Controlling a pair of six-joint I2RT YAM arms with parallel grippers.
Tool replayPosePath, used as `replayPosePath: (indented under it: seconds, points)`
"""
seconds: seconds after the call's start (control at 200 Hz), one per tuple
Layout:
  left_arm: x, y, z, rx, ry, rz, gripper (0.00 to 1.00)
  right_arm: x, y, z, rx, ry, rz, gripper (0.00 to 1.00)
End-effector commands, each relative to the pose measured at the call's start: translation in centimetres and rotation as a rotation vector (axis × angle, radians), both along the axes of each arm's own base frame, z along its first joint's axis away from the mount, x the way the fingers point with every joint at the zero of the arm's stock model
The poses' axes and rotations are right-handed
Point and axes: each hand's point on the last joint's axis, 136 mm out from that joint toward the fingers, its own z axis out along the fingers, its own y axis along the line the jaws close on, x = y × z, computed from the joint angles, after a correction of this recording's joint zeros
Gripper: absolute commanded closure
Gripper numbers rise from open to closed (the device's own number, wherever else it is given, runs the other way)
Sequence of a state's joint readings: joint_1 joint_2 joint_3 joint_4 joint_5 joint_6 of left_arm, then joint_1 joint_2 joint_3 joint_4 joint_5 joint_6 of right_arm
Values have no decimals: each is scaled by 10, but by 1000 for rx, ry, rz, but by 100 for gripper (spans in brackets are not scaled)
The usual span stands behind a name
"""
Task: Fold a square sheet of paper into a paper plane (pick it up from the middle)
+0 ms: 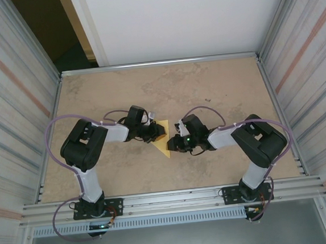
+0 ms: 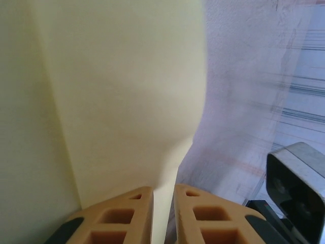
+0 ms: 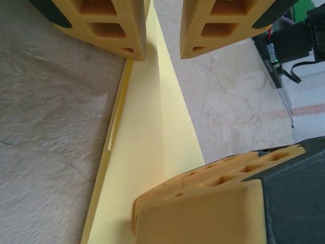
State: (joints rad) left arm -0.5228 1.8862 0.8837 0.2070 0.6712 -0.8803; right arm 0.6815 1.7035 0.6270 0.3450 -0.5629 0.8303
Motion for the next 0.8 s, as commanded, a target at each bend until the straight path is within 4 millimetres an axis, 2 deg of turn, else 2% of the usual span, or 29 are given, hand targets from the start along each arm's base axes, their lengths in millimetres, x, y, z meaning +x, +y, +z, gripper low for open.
replayPosePath:
  seconds: [0.0, 0.15, 0.361, 0.466, 0.646, 0.797]
  points:
    - [5, -2, 7, -21, -4, -5, 80, 0, 12, 5, 36, 6, 26, 78]
    - [4, -1, 4, -12, 2, -3, 80, 1, 10, 7, 26, -7, 14, 78]
    - [3, 1, 1, -3, 7, 2, 80, 7, -1, 26, 19, -86, -24, 74]
    - [4, 0, 2, -4, 3, 1, 80, 5, 2, 33, 29, -102, -15, 74]
    - [4, 0, 2, -5, 3, 2, 80, -2, 18, 29, 35, -84, 23, 79]
    - [3, 1, 1, -6, 4, 1, 80, -2, 23, 21, 48, -54, 18, 80]
